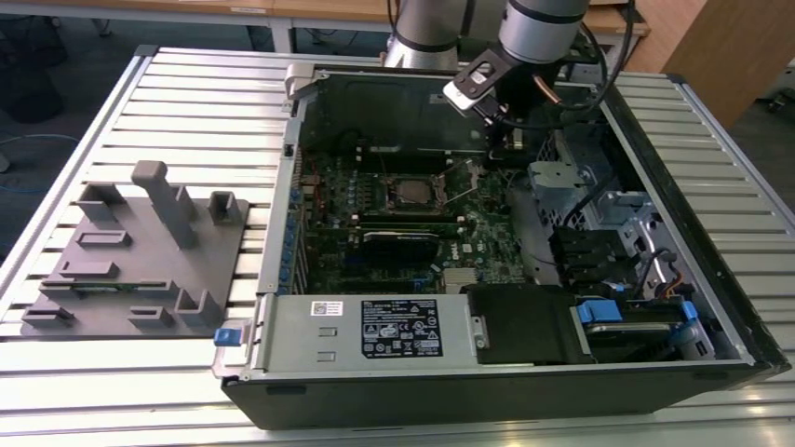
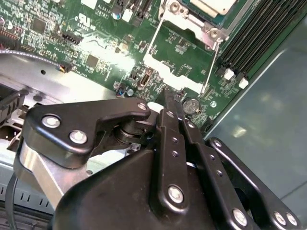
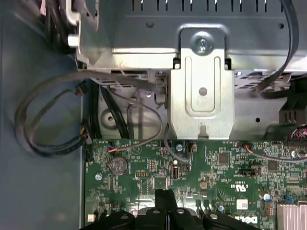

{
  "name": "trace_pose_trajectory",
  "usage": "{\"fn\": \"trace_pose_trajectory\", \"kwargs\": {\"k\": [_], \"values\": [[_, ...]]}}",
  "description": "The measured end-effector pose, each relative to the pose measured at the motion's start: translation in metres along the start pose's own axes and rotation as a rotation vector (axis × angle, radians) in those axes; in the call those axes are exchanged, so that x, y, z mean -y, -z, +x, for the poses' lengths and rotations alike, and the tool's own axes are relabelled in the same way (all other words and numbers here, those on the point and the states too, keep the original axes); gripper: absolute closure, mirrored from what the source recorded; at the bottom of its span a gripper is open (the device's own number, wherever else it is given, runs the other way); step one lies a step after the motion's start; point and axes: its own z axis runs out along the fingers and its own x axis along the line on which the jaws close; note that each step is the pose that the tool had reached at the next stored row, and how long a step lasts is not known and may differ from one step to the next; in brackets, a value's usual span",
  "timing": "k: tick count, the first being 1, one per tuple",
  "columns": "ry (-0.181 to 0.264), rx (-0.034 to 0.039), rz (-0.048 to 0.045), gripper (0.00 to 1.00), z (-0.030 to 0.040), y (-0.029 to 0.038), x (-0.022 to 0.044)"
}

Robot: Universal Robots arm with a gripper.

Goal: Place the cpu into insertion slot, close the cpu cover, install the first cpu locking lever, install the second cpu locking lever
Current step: 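Close the cpu cover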

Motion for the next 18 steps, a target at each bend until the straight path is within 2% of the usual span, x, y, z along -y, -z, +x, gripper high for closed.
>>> {"fn": "trace_pose_trajectory", "kwargs": {"k": [5, 18], "values": [[-0.005, 0.0003, -0.0001, 0.89, 0.0001, -0.0032, -0.0048], [-0.014, 0.0010, -0.0002, 0.89, -0.0001, -0.0201, -0.0053]]}}
